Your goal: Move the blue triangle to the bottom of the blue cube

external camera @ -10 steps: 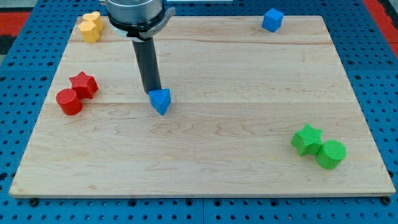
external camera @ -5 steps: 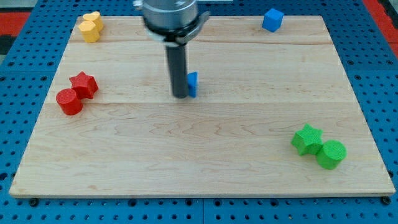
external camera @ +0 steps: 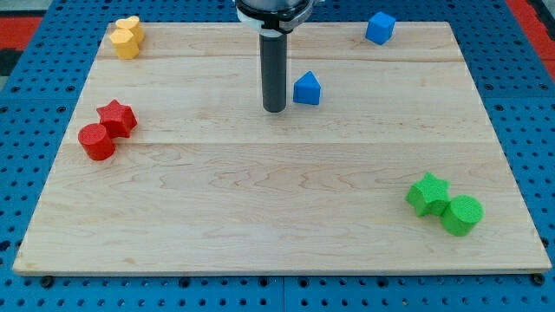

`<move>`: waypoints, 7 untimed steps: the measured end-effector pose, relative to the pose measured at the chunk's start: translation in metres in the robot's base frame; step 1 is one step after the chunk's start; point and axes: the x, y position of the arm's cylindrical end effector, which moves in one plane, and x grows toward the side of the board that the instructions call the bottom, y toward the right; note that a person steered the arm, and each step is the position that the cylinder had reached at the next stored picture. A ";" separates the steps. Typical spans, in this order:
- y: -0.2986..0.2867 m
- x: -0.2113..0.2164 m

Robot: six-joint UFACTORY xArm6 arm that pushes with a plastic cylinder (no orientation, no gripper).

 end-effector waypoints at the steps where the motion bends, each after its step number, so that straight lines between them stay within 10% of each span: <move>1: 0.004 0.000; 4: 0.088 -0.087; 7: 0.126 -0.078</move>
